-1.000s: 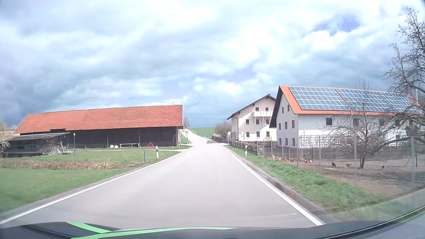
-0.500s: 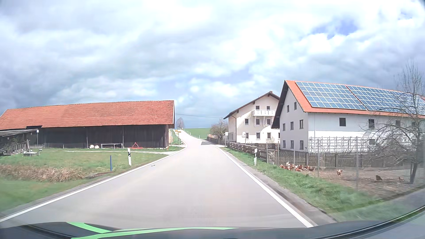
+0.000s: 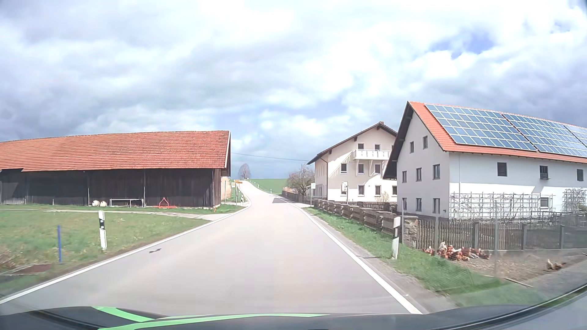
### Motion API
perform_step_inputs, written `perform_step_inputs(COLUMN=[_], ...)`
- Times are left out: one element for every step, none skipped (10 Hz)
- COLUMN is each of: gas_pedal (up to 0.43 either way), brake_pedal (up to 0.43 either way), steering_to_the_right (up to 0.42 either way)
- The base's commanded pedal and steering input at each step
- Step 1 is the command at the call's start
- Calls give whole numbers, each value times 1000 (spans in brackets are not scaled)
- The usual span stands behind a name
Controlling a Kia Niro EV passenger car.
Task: Follow the waypoints while adhering to traffic rules and regulations
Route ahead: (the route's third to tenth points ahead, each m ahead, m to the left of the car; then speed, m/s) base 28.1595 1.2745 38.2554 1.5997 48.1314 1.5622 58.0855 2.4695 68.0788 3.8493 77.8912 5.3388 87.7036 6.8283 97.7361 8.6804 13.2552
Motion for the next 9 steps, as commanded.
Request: perform_step_inputs(gas_pedal=[189, 189, 189, 189, 189, 189, 189, 177, 177], brake_pedal=[0, 0, 0, 0, 0, 0, 0, 0, 0], steering_to_the_right=[-3, -3, -3, -3, -3, -3, -3, -3, -3])
